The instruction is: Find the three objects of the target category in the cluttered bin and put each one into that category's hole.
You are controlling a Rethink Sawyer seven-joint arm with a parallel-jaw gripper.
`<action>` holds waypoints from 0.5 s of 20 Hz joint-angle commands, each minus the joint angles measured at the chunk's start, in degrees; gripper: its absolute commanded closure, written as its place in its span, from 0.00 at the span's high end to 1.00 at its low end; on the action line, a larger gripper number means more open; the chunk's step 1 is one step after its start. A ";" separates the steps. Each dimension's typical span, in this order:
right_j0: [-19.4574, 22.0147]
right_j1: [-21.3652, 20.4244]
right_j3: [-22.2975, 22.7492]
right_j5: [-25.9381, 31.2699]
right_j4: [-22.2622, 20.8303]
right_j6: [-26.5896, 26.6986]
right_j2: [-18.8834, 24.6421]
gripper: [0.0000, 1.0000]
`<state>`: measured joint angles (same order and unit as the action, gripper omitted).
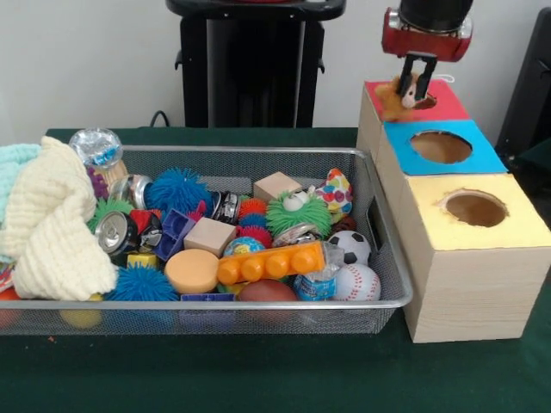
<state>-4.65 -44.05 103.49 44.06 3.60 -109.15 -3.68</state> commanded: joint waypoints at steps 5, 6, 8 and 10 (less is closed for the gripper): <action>-3.70 0.14 1.22 13.81 2.09 -13.29 -0.84 0.00; -3.69 0.20 1.14 13.99 2.12 -13.17 -0.99 0.00; -3.22 0.22 1.95 13.59 2.89 -12.61 -0.80 0.00; -2.52 1.17 4.25 10.70 3.99 -12.23 -0.39 0.00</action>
<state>-8.85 -44.70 103.72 52.29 4.76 -109.16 -4.20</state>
